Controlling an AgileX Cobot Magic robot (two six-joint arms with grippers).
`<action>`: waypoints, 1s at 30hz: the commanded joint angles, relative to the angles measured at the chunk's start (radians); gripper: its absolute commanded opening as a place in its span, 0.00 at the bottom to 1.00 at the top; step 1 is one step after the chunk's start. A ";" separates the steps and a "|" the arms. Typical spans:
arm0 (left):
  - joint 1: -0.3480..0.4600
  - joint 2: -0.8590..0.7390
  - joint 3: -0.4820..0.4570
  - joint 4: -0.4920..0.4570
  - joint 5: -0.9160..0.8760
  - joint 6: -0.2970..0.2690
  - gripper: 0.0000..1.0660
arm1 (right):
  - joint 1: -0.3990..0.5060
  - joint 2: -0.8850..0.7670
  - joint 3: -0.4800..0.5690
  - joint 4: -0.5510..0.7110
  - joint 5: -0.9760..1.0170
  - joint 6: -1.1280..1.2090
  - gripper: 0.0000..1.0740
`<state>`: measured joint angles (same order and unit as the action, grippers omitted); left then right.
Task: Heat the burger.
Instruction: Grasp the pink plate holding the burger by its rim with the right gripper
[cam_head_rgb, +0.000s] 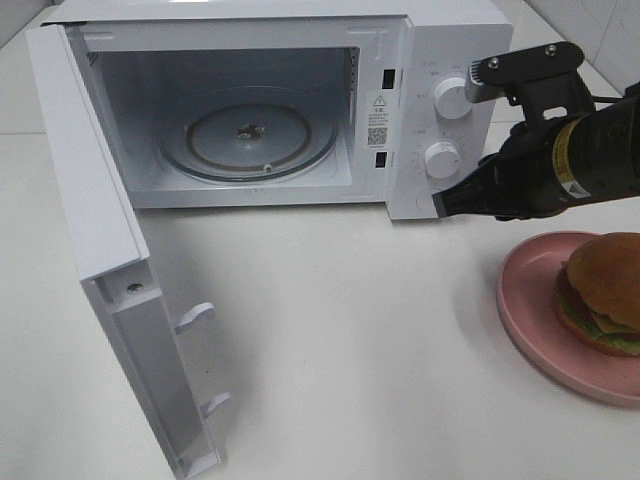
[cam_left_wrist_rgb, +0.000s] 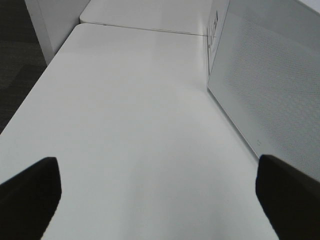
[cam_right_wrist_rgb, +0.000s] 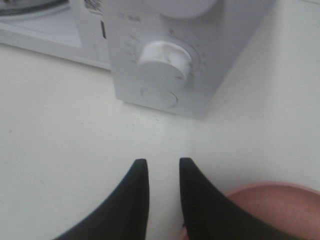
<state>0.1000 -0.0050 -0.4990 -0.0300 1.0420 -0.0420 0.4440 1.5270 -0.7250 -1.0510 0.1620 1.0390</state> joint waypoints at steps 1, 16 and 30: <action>-0.006 -0.020 0.003 -0.005 -0.007 -0.001 0.92 | 0.001 -0.013 -0.007 0.118 0.037 -0.124 0.25; -0.006 -0.020 0.003 -0.005 -0.007 -0.001 0.92 | 0.001 0.011 -0.170 1.090 0.475 -1.009 0.53; -0.006 -0.020 0.003 -0.005 -0.007 -0.001 0.92 | -0.002 0.276 -0.225 0.853 0.497 -0.787 0.68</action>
<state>0.1000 -0.0050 -0.4990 -0.0300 1.0420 -0.0420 0.4430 1.7630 -0.9280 -0.1650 0.6540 0.2280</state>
